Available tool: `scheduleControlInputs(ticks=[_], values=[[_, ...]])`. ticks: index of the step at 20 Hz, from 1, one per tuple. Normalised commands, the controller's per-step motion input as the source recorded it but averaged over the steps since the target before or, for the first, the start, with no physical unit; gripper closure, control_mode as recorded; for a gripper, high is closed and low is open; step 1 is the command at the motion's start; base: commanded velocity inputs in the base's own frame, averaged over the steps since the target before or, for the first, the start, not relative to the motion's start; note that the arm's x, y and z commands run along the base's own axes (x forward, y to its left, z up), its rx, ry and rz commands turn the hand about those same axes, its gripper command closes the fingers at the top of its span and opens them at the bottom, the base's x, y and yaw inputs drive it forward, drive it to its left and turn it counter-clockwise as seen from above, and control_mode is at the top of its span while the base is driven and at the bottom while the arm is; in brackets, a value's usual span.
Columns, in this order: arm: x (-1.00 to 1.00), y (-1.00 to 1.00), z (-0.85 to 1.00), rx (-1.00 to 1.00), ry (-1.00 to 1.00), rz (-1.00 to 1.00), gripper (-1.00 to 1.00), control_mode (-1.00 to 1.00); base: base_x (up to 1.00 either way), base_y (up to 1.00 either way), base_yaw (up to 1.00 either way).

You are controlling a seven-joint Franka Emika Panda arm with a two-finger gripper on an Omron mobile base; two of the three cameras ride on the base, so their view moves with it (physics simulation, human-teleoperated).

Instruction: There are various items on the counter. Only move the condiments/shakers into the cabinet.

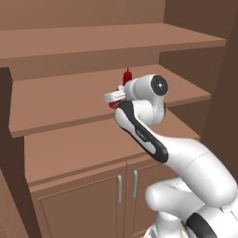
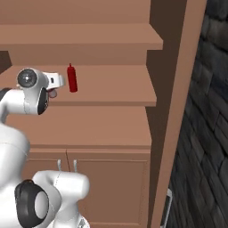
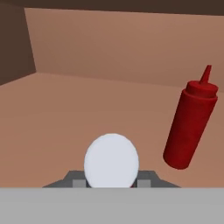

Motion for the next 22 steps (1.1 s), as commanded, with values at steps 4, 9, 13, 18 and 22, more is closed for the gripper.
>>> scheduleControlInputs(ticks=[4,9,13,18,22], values=[[0.31,0.0,-0.03,0.0,0.0,0.0,1.0,-1.0,0.0,0.0,0.0],[0.34,0.0,-0.18,-0.04,0.03,0.0,1.0,-1.0,0.0,0.0,0.0],[0.34,0.0,-0.37,-0.07,0.02,0.0,1.0,-1.0,0.0,0.0,0.0],[0.26,0.0,-0.42,-0.08,0.02,0.0,1.0,-1.0,0.0,0.0,0.0],[0.16,0.0,-0.35,-0.02,0.0,0.0,1.0,-1.0,0.0,0.0,0.0]])
